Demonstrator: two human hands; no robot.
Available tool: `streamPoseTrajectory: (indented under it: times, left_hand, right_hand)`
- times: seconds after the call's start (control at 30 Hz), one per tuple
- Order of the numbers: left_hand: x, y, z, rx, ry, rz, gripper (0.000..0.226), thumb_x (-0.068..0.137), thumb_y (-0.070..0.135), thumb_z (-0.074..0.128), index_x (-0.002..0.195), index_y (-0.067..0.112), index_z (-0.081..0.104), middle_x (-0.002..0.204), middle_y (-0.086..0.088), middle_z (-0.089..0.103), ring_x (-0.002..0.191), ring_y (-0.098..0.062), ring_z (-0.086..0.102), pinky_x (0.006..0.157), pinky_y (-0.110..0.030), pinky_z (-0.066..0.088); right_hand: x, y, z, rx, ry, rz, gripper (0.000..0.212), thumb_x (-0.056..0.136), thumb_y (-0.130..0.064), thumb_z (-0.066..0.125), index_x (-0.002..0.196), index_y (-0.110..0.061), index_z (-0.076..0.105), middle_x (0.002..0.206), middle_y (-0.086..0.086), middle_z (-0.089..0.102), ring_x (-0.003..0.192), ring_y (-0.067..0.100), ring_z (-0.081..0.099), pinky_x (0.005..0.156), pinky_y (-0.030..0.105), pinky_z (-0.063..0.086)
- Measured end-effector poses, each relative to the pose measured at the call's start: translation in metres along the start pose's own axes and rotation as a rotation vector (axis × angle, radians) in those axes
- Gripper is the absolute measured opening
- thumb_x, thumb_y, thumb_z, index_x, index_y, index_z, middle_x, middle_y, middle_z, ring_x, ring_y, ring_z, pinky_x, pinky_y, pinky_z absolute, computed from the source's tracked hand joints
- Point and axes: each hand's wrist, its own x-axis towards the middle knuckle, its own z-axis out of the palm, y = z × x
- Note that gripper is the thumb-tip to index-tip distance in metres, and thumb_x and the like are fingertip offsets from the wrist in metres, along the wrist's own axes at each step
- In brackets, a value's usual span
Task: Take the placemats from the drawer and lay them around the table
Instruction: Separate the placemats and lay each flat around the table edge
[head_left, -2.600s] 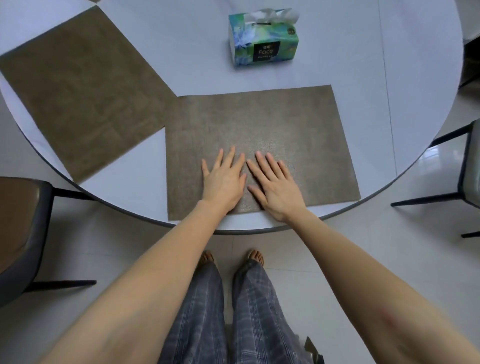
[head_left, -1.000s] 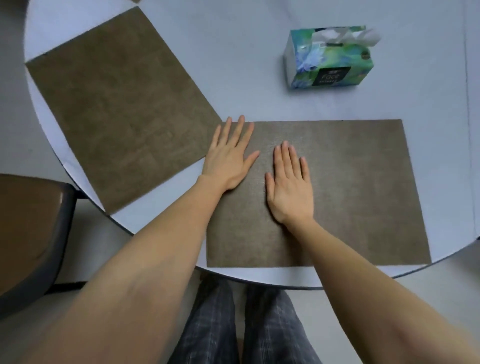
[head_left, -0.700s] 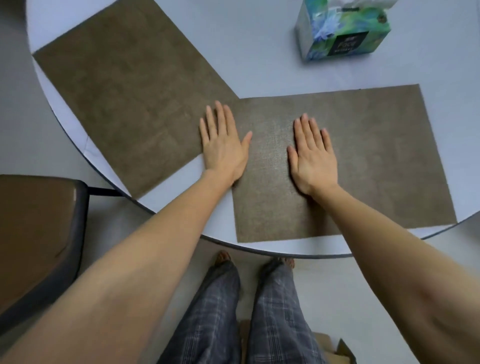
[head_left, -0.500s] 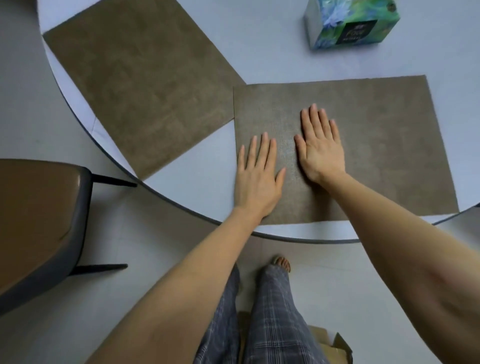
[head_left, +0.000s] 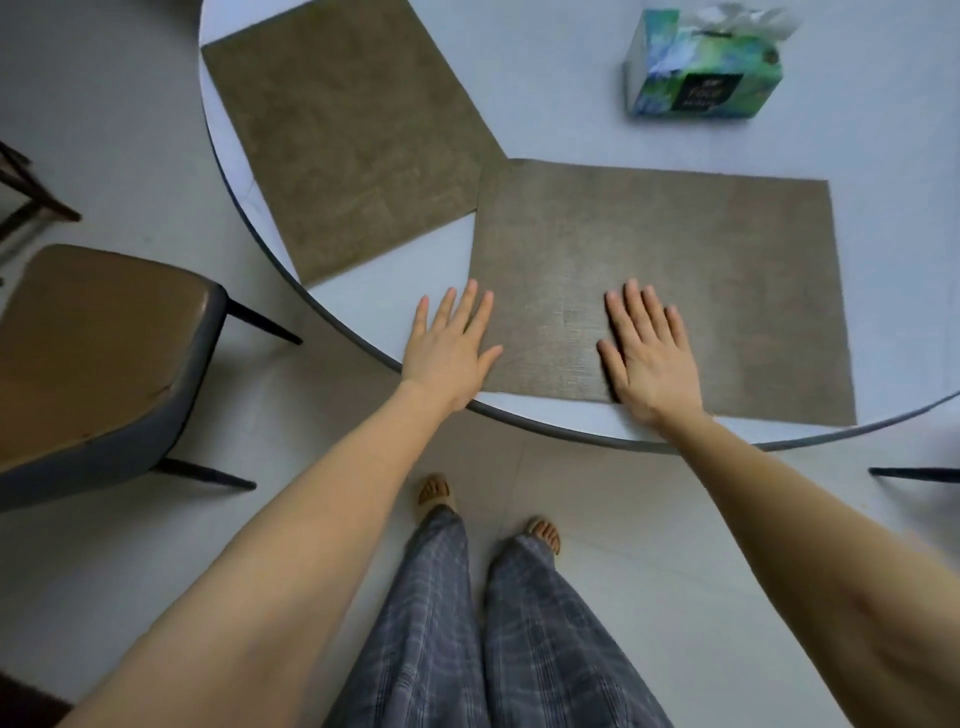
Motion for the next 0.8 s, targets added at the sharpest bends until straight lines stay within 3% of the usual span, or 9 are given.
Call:
streamPoseTrajectory:
  times: [0.1,0.17,0.23,0.27,0.33,0.4,0.57,0.8]
  left_hand:
    - [0.002,0.018,-0.028,0.104,-0.142,-0.122,0.065,0.101,0.044,0.028,0.155,0.016,0.005,0.162,-0.006,0.004,0.149,-0.029,0.009,0.118,-0.051,0.0]
    - [0.004,0.038,-0.053,0.136,-0.218,-0.191,0.056,0.099,0.036,0.037,0.149,0.013,0.029,0.154,-0.011,0.031,0.142,-0.031,0.027,0.117,-0.053,0.007]
    - [0.003,0.066,-0.078,0.122,-0.213,-0.172,0.04,0.098,0.029,0.041,0.133,0.013,0.051,0.135,-0.01,0.053,0.127,-0.03,0.047,0.11,-0.047,0.025]
    - [0.004,0.079,-0.089,0.108,-0.195,-0.142,0.037,0.098,0.028,0.042,0.128,0.013,0.055,0.13,-0.01,0.057,0.121,-0.03,0.053,0.103,-0.041,0.034]
    - [0.006,0.102,-0.107,0.054,-0.174,-0.07,0.037,0.098,0.03,0.042,0.127,0.012,0.057,0.128,-0.011,0.058,0.115,-0.03,0.057,0.091,-0.036,0.041]
    - [0.009,0.135,-0.129,0.022,-0.128,0.015,0.041,0.098,0.036,0.042,0.13,0.013,0.055,0.131,-0.011,0.057,0.117,-0.031,0.056,0.091,-0.036,0.043]
    - [0.046,0.19,-0.183,0.008,-0.058,0.187,0.045,0.098,0.042,0.04,0.134,0.018,0.053,0.136,-0.007,0.054,0.122,-0.029,0.053,0.096,-0.04,0.044]
    - [0.141,0.24,-0.246,-0.053,0.01,0.255,0.043,0.097,0.041,0.043,0.133,0.021,0.054,0.133,-0.002,0.057,0.118,-0.024,0.056,0.093,-0.038,0.048]
  right_hand:
    - [-0.054,0.048,-0.007,-0.024,-0.087,0.069,0.064,0.093,-0.055,0.003,0.151,-0.029,-0.002,0.16,-0.002,-0.005,0.148,0.015,-0.007,0.119,0.034,-0.006]
    - [-0.08,0.084,-0.02,-0.009,-0.141,0.179,0.061,0.098,-0.053,0.012,0.151,-0.03,-0.004,0.16,-0.004,-0.009,0.148,0.016,-0.008,0.119,0.037,-0.002]
    - [-0.097,0.116,-0.038,0.015,-0.182,0.263,0.06,0.1,-0.044,0.025,0.153,-0.025,0.003,0.161,-0.002,-0.002,0.149,0.019,0.002,0.118,0.041,0.01]
    - [-0.098,0.126,-0.048,0.032,-0.215,0.294,0.057,0.1,-0.039,0.032,0.151,-0.02,0.015,0.161,0.002,0.009,0.146,0.023,0.016,0.115,0.042,0.02]
    - [-0.09,0.137,-0.068,0.044,-0.222,0.377,0.038,0.096,-0.03,0.039,0.128,-0.011,0.047,0.14,0.013,0.046,0.123,0.03,0.048,0.094,0.04,0.042]
    - [-0.083,0.154,-0.1,0.067,-0.15,0.477,0.031,0.095,-0.026,0.038,0.107,-0.007,0.06,0.116,0.016,0.061,0.103,0.034,0.059,0.078,0.035,0.043]
    - [-0.044,0.194,-0.167,0.167,0.024,0.451,0.029,0.093,-0.021,0.041,0.099,-0.005,0.064,0.104,0.014,0.066,0.094,0.032,0.059,0.07,0.031,0.043]
    - [0.018,0.263,-0.232,0.251,0.053,0.374,0.028,0.093,-0.022,0.044,0.101,-0.007,0.066,0.103,0.01,0.068,0.09,0.026,0.06,0.071,0.03,0.046]
